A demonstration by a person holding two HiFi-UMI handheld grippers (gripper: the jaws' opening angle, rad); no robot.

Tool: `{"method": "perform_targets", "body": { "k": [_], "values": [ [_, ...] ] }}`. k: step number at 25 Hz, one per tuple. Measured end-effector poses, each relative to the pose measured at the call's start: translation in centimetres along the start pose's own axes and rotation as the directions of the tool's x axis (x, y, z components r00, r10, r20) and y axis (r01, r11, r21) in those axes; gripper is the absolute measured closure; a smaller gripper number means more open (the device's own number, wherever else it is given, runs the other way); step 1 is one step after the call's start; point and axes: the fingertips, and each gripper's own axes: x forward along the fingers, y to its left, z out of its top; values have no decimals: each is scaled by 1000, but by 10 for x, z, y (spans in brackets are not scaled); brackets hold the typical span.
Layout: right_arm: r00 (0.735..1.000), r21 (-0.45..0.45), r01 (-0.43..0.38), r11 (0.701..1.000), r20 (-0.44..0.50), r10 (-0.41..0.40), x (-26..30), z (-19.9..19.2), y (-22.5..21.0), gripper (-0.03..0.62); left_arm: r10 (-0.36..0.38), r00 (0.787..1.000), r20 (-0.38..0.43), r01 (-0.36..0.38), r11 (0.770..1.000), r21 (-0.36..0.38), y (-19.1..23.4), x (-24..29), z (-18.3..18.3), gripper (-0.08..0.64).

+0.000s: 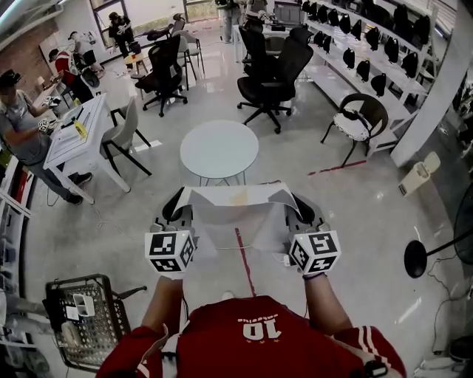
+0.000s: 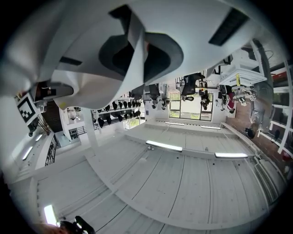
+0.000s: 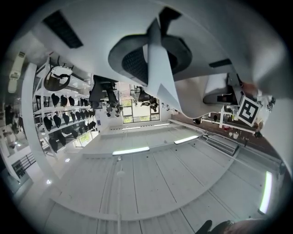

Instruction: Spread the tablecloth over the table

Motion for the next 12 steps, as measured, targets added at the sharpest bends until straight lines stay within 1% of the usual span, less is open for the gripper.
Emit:
{"method": "perform_targets", "body": {
  "k": [3, 12],
  "values": [
    [1000, 37, -9, 999, 11, 9, 0, 1, 1, 577, -5, 1000, 4, 5, 1000, 1, 1, -1, 1, 545],
    [1000, 38, -9, 999, 5, 9, 7, -1, 7, 577, -10, 1000, -1, 10, 1000, -4, 11, 0, -2, 545]
  ]
}}
